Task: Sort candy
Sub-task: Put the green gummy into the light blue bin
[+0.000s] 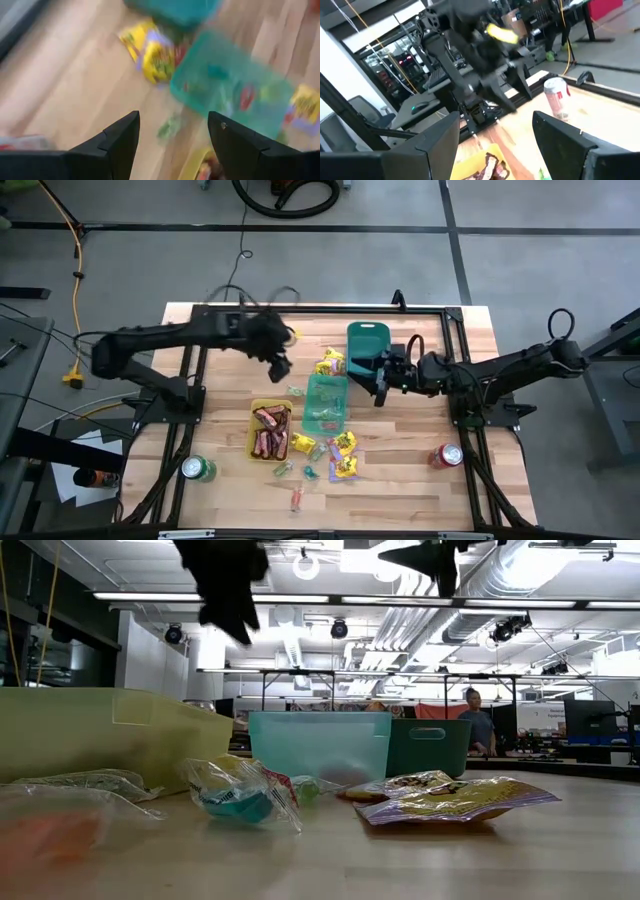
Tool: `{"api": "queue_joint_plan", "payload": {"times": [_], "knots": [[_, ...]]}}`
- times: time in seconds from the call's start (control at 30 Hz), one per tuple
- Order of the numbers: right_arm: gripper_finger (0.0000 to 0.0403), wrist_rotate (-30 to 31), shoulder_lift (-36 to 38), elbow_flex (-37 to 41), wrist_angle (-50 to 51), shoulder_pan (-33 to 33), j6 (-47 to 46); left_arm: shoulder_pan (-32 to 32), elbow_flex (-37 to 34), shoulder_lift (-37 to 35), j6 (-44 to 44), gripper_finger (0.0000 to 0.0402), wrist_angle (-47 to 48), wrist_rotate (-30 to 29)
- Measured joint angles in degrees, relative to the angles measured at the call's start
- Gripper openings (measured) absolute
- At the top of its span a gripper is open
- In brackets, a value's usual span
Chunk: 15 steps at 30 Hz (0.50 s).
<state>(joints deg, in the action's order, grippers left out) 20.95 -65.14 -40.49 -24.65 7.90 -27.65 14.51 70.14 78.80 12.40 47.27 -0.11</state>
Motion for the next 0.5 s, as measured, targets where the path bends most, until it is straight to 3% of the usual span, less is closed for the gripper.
{"api": "queue_joint_plan", "payload": {"times": [0.3, 0.5], "knots": [[0.0245, 0.0, 0.0, 0.0, 3.0, 0.2, -7.3, 0.0, 0.0, 15.5, -8.7, 0.0223, -0.4, 8.1], [0.0245, 0.0, 0.0, 0.0, 4.3, 1.7, -8.0, 0.2, 0.0, 22.0, -10.1, 0.0223, -1.4, 8.5]]}}
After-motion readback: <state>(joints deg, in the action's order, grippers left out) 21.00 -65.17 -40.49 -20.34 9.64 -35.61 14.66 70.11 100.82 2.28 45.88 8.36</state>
